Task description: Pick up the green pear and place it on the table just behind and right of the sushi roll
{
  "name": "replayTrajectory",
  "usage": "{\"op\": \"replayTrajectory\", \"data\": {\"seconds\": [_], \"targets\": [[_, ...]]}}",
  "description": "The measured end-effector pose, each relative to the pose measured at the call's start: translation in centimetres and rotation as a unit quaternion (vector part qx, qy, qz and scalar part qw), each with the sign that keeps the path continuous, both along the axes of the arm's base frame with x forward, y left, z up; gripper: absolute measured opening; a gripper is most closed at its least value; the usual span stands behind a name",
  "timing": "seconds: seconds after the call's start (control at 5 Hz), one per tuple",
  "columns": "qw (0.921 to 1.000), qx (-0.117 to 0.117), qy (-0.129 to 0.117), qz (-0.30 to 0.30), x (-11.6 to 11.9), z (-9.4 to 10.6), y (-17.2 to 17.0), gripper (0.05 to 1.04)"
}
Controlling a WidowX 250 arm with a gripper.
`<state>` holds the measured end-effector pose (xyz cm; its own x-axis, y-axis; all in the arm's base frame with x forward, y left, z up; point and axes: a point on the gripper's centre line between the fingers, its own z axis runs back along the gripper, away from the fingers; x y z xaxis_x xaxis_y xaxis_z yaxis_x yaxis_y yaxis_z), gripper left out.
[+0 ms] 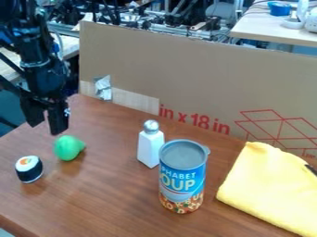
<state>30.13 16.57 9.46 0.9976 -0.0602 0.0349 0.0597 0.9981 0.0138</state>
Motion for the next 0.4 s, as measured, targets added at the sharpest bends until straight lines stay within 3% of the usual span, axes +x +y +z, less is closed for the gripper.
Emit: {"op": "replayTrajectory", "data": {"seconds": [0.2,0.4], "targets": [[0.9963,0.033,0.026,-0.075,-2.1,1.4,-3.2,1.007],[0.99,0.042,0.053,-0.124,-3.1,1.4,-5.6,1.007]]}}
